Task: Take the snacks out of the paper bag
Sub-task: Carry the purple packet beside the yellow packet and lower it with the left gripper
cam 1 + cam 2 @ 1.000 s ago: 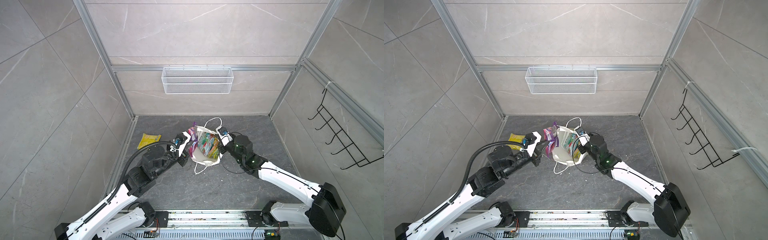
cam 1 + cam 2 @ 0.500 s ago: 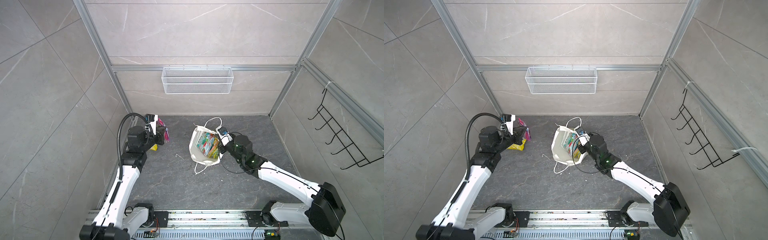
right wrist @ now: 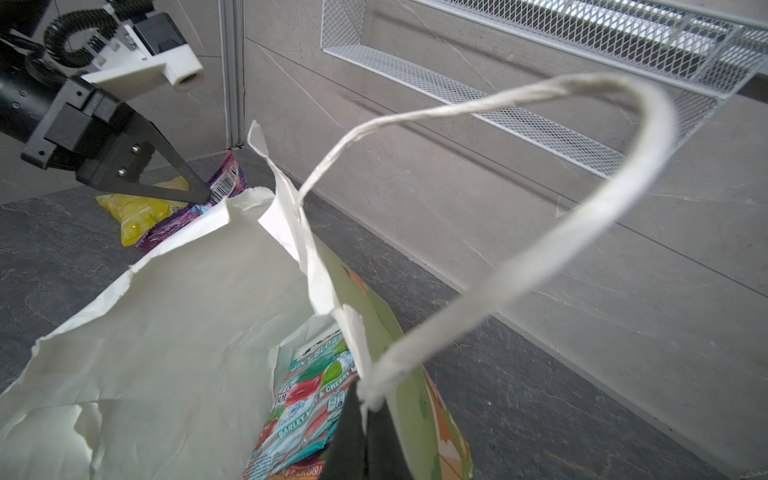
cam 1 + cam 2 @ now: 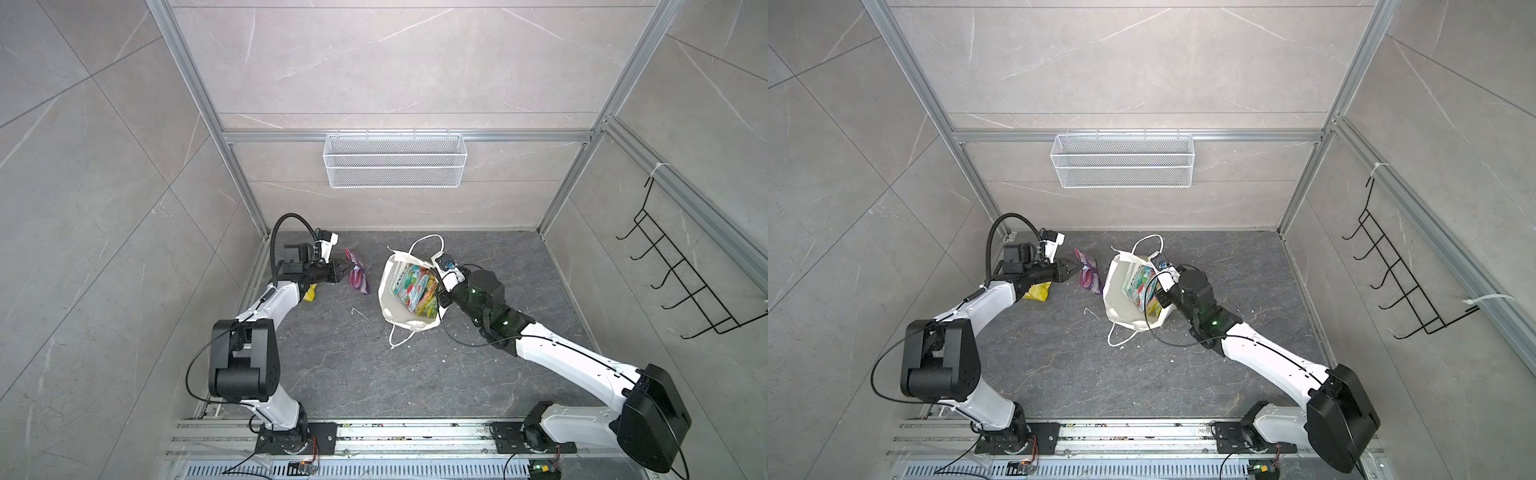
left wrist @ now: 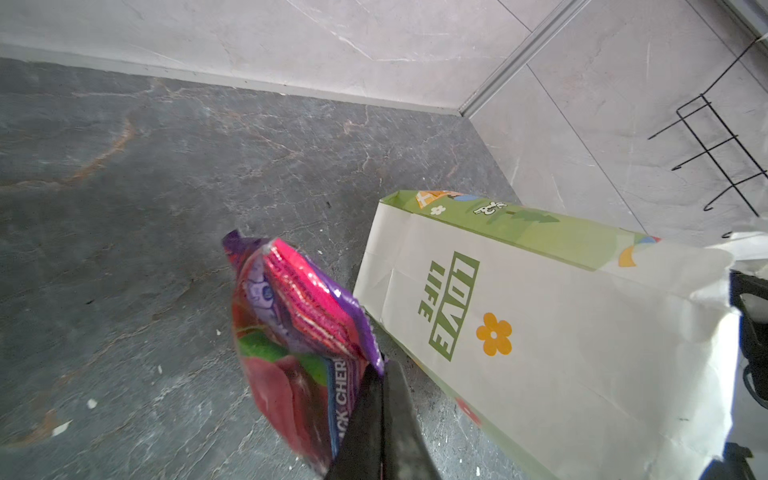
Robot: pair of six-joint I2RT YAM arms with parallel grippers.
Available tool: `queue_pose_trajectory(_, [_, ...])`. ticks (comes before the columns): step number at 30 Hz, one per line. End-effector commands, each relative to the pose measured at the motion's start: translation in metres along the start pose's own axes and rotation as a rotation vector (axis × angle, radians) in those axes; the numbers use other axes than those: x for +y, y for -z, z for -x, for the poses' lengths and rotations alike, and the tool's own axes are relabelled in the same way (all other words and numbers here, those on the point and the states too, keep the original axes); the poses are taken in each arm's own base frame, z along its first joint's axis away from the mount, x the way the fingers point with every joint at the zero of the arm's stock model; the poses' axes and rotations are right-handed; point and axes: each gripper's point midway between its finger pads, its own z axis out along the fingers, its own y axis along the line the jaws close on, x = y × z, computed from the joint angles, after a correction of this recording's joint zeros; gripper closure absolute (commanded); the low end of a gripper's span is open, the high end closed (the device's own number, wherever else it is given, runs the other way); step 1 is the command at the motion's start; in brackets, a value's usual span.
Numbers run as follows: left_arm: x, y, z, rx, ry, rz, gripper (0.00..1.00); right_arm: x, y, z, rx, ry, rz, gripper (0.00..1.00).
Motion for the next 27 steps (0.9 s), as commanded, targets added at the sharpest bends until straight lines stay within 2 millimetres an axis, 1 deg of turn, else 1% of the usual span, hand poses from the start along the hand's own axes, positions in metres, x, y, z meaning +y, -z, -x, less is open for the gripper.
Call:
queue_pose_trajectory(1, [-0.011, -0.005, 0.012, 0.011, -0.045, -0.099, 1.00, -0.003, 0.001, 0.007, -0.025, -0.034, -0.004, 1.00])
queue_pose_trajectory(8, [0.012, -0.017, 0.000, 0.081, -0.001, -0.058, 1.00, -0.003, 0.002, 0.008, -0.027, -0.032, -0.004, 1.00])
queue_pose_trajectory(13, [0.025, -0.019, -0.007, 0.143, 0.021, -0.021, 1.00, -0.003, 0.003, 0.008, -0.027, -0.033, -0.004, 1.00])
queue_pose_trajectory(16, [0.039, -0.018, -0.015, 0.212, 0.023, 0.052, 1.00, -0.003, 0.003, 0.006, -0.025, -0.033, -0.005, 1.00])
queue_pose_trajectory(21, [0.054, -0.012, -0.028, 0.320, 0.006, 0.129, 1.00, -0.003, 0.004, 0.005, -0.025, -0.035, -0.006, 1.00])
queue_pose_trajectory(23, [0.059, -0.008, -0.030, 0.345, 0.000, 0.154, 1.00, -0.003, 0.005, 0.005, -0.024, -0.032, -0.008, 1.00])
queue_pose_trajectory(25, [0.058, -0.005, -0.028, 0.363, -0.014, 0.149, 1.00, -0.003, 0.005, 0.006, -0.025, -0.030, -0.007, 1.00])
queue_pose_trajectory(27, [0.062, -0.002, -0.027, 0.387, -0.025, 0.169, 1.00, -0.003, 0.005, 0.007, -0.027, -0.031, -0.006, 1.00])
